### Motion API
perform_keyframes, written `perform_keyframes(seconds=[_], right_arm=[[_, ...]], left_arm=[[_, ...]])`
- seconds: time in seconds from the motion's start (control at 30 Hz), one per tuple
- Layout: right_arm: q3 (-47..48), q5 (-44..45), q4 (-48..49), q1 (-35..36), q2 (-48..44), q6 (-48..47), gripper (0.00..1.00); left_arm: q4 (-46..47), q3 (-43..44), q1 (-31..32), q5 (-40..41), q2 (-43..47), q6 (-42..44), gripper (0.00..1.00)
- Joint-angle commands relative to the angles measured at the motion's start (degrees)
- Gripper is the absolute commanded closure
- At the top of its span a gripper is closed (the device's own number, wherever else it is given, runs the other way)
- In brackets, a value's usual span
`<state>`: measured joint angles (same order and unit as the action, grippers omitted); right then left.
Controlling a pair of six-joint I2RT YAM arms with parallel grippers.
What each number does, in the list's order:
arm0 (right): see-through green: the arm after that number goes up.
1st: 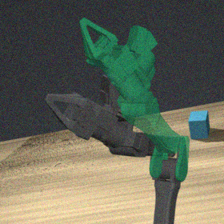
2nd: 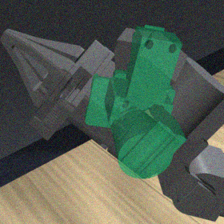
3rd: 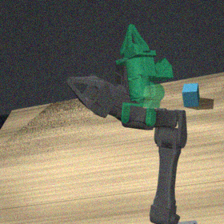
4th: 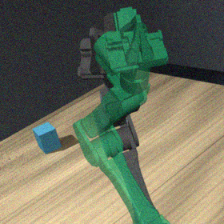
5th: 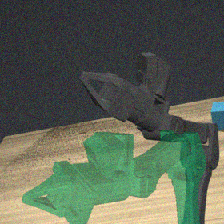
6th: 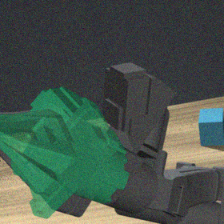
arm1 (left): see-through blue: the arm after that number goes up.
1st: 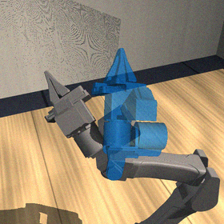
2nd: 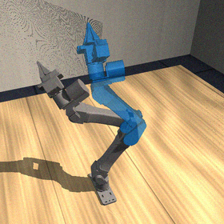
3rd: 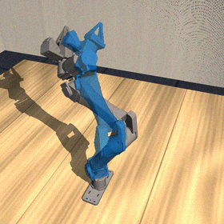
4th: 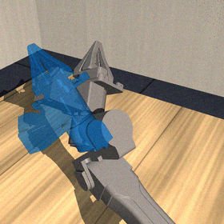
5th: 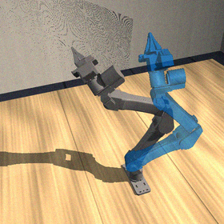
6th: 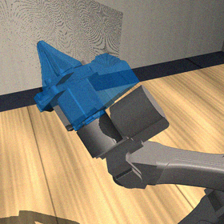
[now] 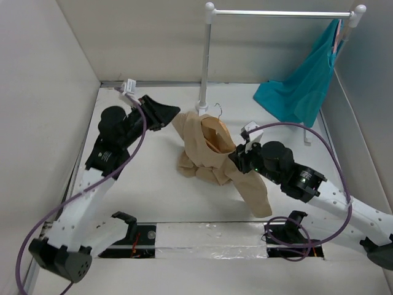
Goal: Place the t-shirt on the hanger
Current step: Place the T-shirt on the hanger, then place the hanger at the clothesline.
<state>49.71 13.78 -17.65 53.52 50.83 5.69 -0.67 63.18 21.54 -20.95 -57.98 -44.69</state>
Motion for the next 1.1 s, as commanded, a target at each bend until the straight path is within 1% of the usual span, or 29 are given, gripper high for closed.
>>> perform_keyframes(seconds=[0.0,0.03,0.07,0.1,0.13,0.17,0.2,0.27,0.3,0.37,0.43,0.5,0.57,0.6,0.67,0.7,0.73,0.8,0.83,0.93,1.0,1.07], right_arm=[[-0.49,-9.28,3.49,-4.98,-3.54,3.70,1.00],[-1.45,-12.87,4.28,-6.57,-4.24,4.32,1.00],[-1.81,-15.95,5.16,-8.06,-4.86,4.76,1.00],[-1.90,-18.24,6.21,-9.56,-5.38,5.55,1.00],[-1.38,-21.66,6.40,-12.01,-5.39,5.99,1.00],[-0.94,-22.56,6.23,-12.90,-5.65,6.08,1.00],[-0.50,-22.74,5.44,-13.61,-6.26,6.26,1.00],[0.47,-23.71,6.04,-15.37,-7.05,6.52,1.00],[0.73,-24.23,6.74,-15.37,-7.49,6.26,1.00],[1.52,-25.03,7.62,-16.08,-8.46,5.82,1.00],[2.66,-22.94,8.33,-16.08,-9.60,5.29,1.00],[5.64,-22.57,9.74,-16.08,-10.05,3.98,1.00],[9.24,-21.17,9.39,-16.08,-9.35,2.84,1.00],[12.83,-20.21,8.52,-15.55,-9.08,1.53,1.00],[15.31,-16.26,8.16,-15.03,-8.38,0.64,1.00],[16.02,-14.68,7.81,-15.02,-7.94,0.20,1.00],[16.90,-10.92,7.11,-15.02,-7.68,-0.33,1.00],[16.91,-7.64,5.88,-14.49,-6.54,-0.51,1.00],[16.39,-4.32,5.96,-14.49,-6.27,-0.60,1.00],[16.82,0.87,5.61,-15.10,-4.69,-0.95,1.00],[18.84,3.00,3.78,-15.81,-3.29,-1.21,1.00],[20.41,5.72,2.89,-17.82,-1.70,-1.47,1.00]], left_arm=[[4.88,-7.68,2.36,9.86,8.48,6.79,0.78],[6.54,-9.63,2.37,11.35,10.93,7.59,0.83],[7.16,-11.65,2.37,11.89,11.82,7.51,0.85],[7.95,-15.33,2.37,12.42,12.53,7.86,0.84],[9.61,-16.93,2.37,12.16,13.23,8.03,0.81],[10.85,-18.51,2.37,11.90,13.94,8.04,0.77],[11.91,-20.53,2.37,11.72,14.12,8.38,0.67],[12.71,-20.90,2.37,11.81,13.42,9.00,0.60],[13.06,-20.64,2.37,11.72,13.07,9.35,0.52],[17.26,-20.73,2.37,8.39,11.40,8.83,0.46],[20.86,-19.15,2.37,4.89,9.65,7.60,0.42],[22.11,-15.03,2.37,2.68,6.22,7.33,0.41],[26.49,-13.00,2.37,-1.36,3.32,5.06,0.41],[28.16,-11.16,2.37,-2.59,2.52,4.09,0.41],[30.37,-8.79,2.37,-5.94,0.06,2.59,0.41],[30.37,-6.69,2.37,-6.55,-0.47,2.50,0.41],[31.24,-6.23,2.37,-7.52,-1.08,1.98,0.41],[32.22,-5.53,2.37,-7.79,-1.52,1.62,0.41],[32.05,-5.26,2.37,-8.14,-2.05,1.53,0.41],[30.29,-5.17,2.37,-9.89,-2.32,1.53,0.41],[29.41,-6.48,2.37,-10.69,-1.09,1.88,0.41],[22.40,-5.79,2.37,-9.64,0.93,3.90,0.41]])
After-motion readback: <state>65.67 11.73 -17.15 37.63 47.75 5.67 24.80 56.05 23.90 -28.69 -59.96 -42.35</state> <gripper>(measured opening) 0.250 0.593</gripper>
